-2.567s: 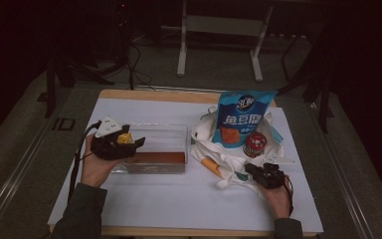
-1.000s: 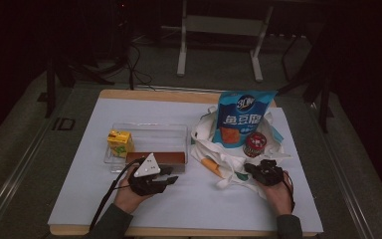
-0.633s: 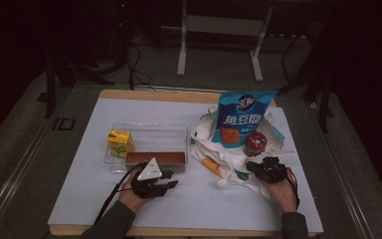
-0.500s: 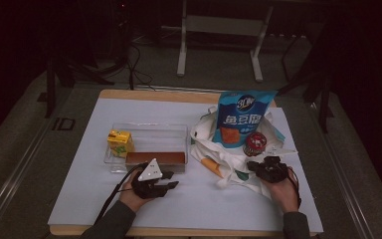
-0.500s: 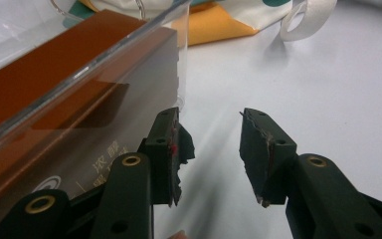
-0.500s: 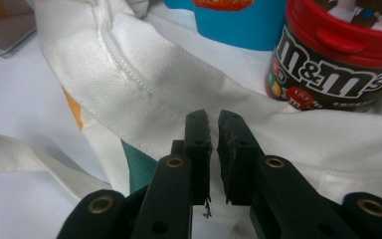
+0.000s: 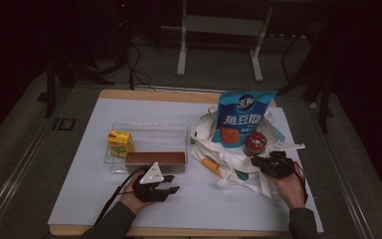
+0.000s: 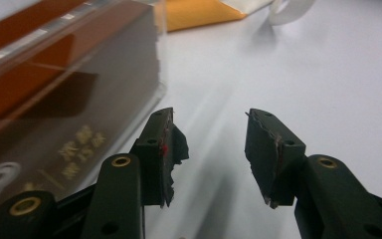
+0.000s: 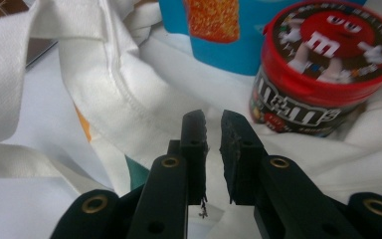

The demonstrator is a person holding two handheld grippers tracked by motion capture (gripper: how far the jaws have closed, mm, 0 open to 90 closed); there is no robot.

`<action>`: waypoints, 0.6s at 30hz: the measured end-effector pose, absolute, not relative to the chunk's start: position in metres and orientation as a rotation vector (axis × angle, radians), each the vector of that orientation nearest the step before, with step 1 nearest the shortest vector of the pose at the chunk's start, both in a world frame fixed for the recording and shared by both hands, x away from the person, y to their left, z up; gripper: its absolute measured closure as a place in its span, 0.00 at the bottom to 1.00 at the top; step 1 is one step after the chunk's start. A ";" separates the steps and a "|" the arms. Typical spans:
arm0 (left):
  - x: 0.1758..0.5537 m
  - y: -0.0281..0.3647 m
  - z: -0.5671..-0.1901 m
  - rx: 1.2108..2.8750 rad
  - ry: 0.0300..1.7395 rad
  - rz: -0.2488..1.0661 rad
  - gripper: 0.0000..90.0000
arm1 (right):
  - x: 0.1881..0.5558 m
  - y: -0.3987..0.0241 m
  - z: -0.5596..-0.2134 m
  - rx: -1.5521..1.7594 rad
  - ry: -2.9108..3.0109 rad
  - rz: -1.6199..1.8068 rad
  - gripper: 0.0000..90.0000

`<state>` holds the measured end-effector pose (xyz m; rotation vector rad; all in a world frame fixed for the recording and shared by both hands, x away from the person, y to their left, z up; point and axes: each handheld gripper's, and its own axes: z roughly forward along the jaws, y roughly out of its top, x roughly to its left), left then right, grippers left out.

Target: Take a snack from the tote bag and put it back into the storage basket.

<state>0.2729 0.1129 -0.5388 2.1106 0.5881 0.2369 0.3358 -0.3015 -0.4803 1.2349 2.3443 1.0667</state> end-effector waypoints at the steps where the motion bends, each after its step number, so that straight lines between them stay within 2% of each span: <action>1: 0.272 0.112 -0.539 2.120 0.585 0.247 0.60 | 0.337 -0.302 -0.479 1.237 2.343 1.066 0.89; 12: 0.270 0.112 -0.539 2.108 0.589 0.276 0.58 | 0.350 -0.302 -0.463 1.216 2.328 1.060 0.86; 18: 0.270 0.112 -0.540 2.114 0.594 0.274 0.58 | 0.358 -0.301 -0.455 1.206 2.311 1.063 0.80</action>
